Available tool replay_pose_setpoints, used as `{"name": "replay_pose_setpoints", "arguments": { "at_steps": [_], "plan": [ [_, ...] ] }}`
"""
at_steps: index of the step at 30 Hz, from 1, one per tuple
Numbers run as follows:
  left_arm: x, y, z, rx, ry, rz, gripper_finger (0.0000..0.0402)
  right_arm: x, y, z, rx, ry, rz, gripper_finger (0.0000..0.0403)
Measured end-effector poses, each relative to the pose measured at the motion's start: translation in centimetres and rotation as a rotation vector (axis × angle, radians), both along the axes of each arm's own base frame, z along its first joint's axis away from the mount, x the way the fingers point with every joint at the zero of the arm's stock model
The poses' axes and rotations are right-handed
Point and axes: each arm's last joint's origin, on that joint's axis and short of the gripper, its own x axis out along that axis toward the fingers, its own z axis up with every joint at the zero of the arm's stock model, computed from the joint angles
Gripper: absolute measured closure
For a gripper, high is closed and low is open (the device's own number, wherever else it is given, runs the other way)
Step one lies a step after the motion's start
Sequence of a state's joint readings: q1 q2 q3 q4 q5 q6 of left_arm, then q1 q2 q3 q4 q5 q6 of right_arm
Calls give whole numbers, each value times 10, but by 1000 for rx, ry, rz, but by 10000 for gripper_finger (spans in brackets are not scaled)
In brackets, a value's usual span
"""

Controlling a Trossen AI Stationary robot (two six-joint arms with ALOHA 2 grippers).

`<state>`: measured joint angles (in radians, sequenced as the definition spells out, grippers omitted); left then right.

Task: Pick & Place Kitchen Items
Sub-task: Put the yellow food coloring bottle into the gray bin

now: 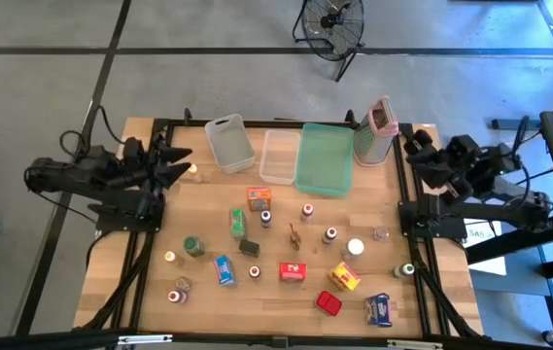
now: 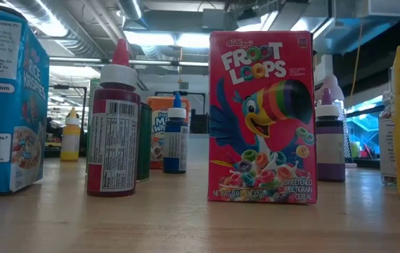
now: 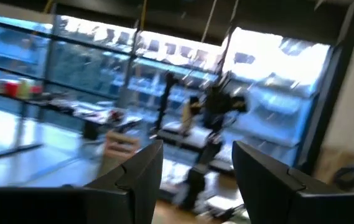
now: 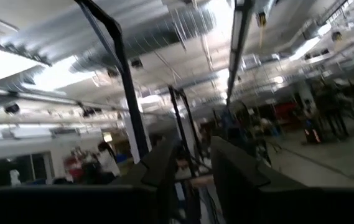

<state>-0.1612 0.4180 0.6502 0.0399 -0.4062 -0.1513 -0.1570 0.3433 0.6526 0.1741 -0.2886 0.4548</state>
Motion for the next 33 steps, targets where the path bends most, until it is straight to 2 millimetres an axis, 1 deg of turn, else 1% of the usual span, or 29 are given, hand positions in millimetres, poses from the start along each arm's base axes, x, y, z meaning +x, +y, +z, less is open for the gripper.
{"name": "replay_pose_setpoints", "arguments": {
  "at_steps": [3, 6, 8, 10, 13, 16, 19, 21, 25, 28, 33],
  "plan": [
    [4, 1, 17, 65, 88, 75, 213, 9, -1, 12, 12, 95, -2, 275],
    [3, 2, 29, 75, 192, 115, 213, 14, -2, 24, 14, 137, -3, 256],
    [-1, 3, 34, 62, 293, 113, 213, 16, -2, 31, 7, 151, -6, 247],
    [-5, 4, 35, 32, 416, 123, 213, 18, -2, 34, -4, 161, 5, 242],
    [-11, 6, 32, -6, 591, 179, 212, 21, -2, 35, -10, 180, 25, 240],
    [-13, 7, 29, -11, 712, 198, 213, 23, -2, 34, -8, 191, 27, 241],
    [-13, 6, 21, 9, 830, 193, 215, 24, -3, 33, -6, 203, 27, 242],
    [-14, 6, 15, -12, 901, 206, 215, 25, -3, 33, -8, 205, 26, 242],
    [-17, 7, 4, -97, 1007, 282, 213, 27, -3, 34, -30, 195, 17, 242],
    [-19, 8, -2, -128, 1083, 330, 213, 30, -3, 33, -57, 198, 7, 242],
    [-15, 8, -13, -143, 1110, 398, 213, 36, -4, 32, -103, 205, -11, 242]
  ]
}}
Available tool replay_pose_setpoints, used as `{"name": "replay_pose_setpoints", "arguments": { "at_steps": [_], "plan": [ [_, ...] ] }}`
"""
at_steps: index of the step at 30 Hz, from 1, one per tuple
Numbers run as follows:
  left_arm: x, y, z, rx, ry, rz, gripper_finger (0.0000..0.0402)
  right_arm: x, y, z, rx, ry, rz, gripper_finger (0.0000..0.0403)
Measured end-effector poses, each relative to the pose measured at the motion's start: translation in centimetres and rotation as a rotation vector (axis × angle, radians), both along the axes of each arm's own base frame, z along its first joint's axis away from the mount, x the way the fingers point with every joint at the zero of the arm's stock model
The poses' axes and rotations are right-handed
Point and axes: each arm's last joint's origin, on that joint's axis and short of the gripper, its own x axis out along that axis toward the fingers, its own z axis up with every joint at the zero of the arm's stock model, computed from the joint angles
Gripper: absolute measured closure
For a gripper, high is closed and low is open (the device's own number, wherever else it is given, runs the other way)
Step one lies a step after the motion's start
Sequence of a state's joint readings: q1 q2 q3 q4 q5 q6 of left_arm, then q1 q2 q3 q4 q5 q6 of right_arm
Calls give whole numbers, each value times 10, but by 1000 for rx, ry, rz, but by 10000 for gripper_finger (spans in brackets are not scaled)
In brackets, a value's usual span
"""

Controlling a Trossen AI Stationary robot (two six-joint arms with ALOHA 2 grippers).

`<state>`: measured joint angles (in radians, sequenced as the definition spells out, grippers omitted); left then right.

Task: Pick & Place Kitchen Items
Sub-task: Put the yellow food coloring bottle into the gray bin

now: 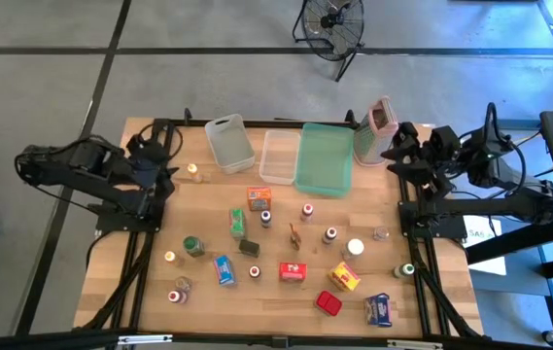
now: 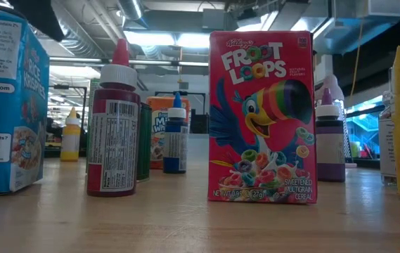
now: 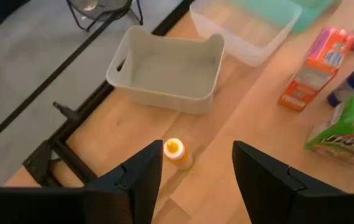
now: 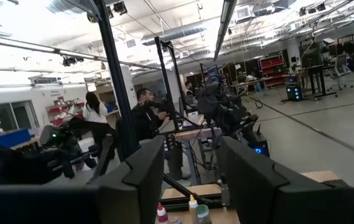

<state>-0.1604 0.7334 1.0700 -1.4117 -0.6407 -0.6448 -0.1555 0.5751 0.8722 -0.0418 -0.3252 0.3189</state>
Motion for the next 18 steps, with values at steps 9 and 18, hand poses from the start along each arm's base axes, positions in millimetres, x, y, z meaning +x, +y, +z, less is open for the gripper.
{"name": "replay_pose_setpoints", "arguments": {
  "at_steps": [9, 18],
  "plan": [
    [13, 1, -46, -49, 56, 91, 213, 8, -1, -2, -40, 16, -14, 242],
    [19, 10, -87, -95, 157, 60, 220, 7, -1, -1, -38, 2, -13, 242]
  ]
}}
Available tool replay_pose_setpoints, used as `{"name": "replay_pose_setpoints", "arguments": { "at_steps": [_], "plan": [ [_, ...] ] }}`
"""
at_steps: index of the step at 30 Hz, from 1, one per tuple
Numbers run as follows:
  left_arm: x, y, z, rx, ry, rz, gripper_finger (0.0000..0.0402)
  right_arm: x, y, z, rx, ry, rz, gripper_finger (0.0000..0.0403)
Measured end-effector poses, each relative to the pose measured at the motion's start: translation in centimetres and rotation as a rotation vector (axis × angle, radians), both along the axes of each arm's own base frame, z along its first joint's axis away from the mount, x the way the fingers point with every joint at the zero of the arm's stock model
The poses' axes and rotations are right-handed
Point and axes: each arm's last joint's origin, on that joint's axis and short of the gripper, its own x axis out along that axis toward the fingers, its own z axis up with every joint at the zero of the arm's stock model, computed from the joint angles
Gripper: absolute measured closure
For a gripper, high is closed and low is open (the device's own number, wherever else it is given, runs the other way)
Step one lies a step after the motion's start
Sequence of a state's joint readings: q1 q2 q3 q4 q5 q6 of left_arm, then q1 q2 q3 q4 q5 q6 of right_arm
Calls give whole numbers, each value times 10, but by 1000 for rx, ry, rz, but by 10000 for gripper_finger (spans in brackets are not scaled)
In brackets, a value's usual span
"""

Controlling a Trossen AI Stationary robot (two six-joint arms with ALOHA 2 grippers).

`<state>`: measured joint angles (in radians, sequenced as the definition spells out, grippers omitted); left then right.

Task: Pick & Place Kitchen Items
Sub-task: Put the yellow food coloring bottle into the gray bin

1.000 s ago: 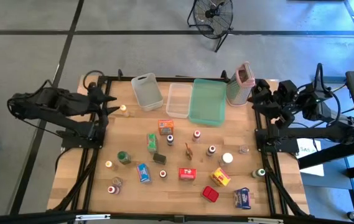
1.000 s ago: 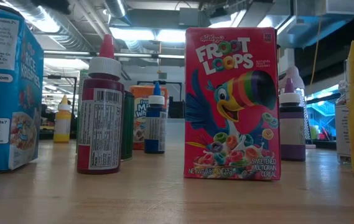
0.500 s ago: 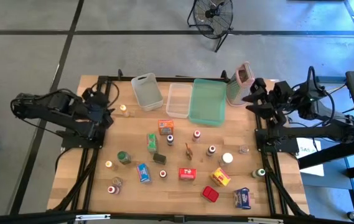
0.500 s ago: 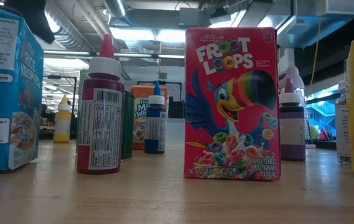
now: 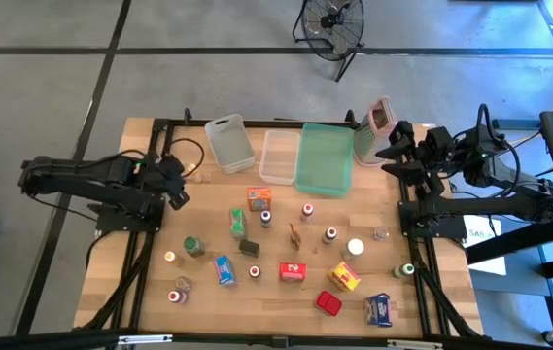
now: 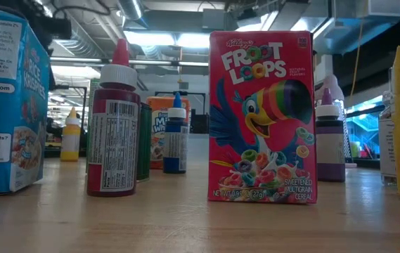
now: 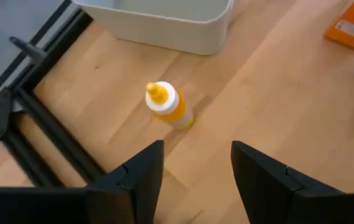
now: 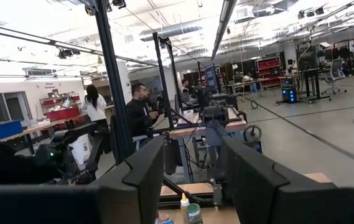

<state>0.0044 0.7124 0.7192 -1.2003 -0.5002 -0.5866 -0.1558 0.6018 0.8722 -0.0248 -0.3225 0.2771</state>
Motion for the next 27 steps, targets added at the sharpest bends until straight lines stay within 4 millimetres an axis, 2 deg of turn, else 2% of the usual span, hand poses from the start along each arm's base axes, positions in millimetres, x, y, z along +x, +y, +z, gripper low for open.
{"name": "replay_pose_setpoints", "arguments": {
  "at_steps": [3, 9, 18, 27],
  "plan": [
    [5, 5, -4, 21, -31, 7, 225, 0, 0, 0, 1, 0, 0, 242],
    [9, 10, 4, 74, -97, 52, 225, 0, 0, 0, 4, 1, 1, 242],
    [10, 10, 5, 68, -90, 17, 221, 0, 0, 0, -6, 0, 2, 242],
    [10, 10, 5, 67, -93, 17, 140, 0, 0, 0, -5, 0, 2, 242]
  ]
}}
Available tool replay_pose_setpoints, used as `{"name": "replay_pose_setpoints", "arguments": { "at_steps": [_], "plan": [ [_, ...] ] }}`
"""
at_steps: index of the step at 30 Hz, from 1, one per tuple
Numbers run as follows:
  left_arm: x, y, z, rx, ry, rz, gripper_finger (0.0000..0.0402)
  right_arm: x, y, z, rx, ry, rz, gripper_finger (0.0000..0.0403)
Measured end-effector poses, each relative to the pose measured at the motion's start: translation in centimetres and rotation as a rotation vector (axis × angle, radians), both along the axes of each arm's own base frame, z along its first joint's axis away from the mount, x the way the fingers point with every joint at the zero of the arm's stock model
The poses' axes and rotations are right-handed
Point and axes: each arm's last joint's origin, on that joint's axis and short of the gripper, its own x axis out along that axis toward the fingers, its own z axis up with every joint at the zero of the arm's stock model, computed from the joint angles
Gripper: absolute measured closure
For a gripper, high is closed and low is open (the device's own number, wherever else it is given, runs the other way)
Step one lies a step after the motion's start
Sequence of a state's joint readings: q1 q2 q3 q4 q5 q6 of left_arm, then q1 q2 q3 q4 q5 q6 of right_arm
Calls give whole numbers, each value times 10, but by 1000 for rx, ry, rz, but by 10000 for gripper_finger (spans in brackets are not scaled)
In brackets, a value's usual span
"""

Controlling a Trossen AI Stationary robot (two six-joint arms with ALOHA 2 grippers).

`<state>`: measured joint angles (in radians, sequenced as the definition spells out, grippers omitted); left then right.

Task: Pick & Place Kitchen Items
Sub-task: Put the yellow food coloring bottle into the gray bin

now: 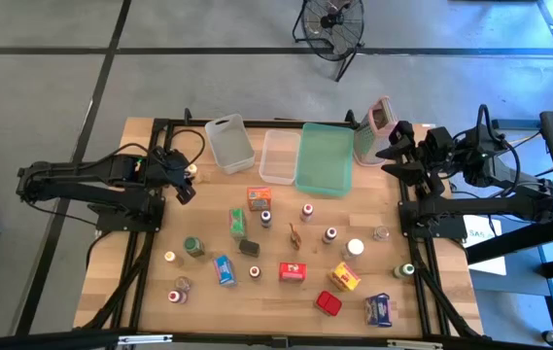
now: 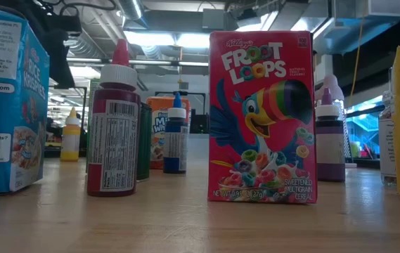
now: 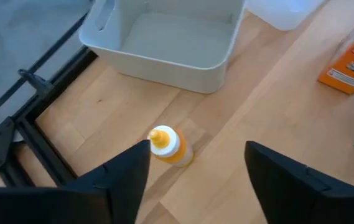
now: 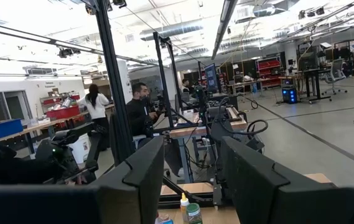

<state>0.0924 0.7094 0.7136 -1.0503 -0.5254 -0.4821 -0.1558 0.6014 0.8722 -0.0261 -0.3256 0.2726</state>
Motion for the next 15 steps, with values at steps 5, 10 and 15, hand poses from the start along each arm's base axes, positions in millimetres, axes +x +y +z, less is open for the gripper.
{"name": "replay_pose_setpoints", "arguments": {
  "at_steps": [5, 10, 15],
  "plan": [
    [0, 1, 0, -22, -45, 67, 118, 0, 0, -1, 1, 9, 0, 242],
    [4, 3, -1, -49, -78, 145, 121, 1, 0, -4, 7, 41, 0, 242],
    [11, 16, -5, -187, -188, 384, 123, 2, 0, -4, 7, 46, -1, 242]
  ]
}}
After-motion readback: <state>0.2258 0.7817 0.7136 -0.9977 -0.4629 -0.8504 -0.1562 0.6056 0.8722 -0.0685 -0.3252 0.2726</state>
